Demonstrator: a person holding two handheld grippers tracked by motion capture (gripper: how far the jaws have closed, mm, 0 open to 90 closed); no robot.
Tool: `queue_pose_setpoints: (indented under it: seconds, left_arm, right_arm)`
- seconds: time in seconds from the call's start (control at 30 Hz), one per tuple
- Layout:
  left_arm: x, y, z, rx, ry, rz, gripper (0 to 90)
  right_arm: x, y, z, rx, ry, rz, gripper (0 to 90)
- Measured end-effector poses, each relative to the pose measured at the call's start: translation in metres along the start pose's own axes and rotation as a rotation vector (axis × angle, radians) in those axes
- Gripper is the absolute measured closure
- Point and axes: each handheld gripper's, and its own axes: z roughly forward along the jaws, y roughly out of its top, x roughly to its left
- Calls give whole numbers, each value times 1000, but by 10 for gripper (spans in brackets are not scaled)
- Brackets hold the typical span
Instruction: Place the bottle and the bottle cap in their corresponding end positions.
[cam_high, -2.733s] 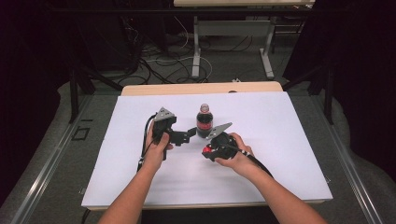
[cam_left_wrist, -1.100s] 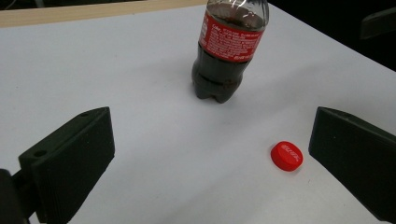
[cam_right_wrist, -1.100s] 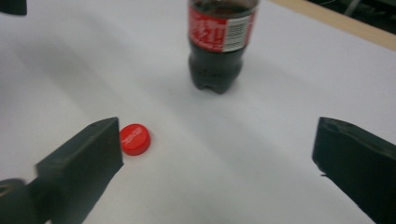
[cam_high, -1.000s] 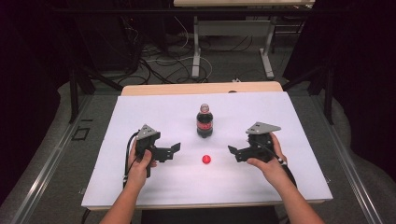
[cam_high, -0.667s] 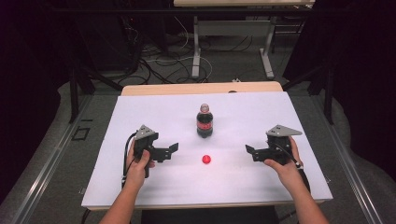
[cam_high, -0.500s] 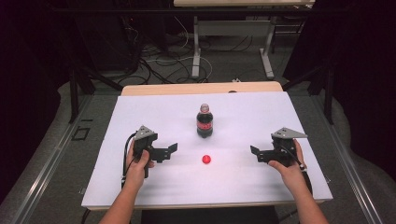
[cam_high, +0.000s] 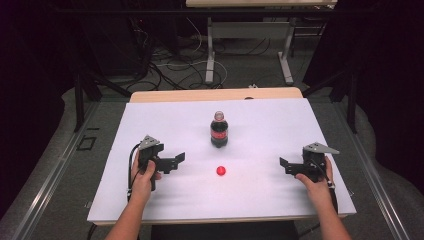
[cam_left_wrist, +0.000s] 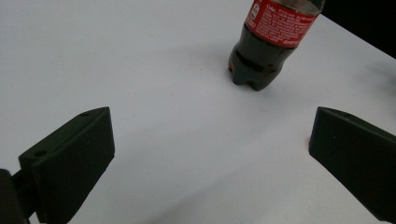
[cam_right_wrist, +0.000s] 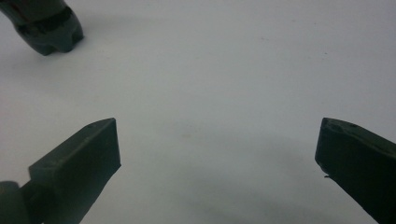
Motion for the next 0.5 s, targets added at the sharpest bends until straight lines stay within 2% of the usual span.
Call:
queue_pose_setpoints:
  seconds: [0.07, 0.2, 0.5]
  left_arm:
    - [2, -1, 0, 8, 2, -4, 7]
    - [2, -2, 1, 10, 7, -8, 7]
    - [4, -2, 1, 12, 10, -6, 7]
  right_arm:
    - [-1, -2, 1, 3, -4, 21, 0]
    - [-5, -4, 2, 6, -19, 20, 0]
    - [-2, -4, 3, 6, -11, 16, 0]
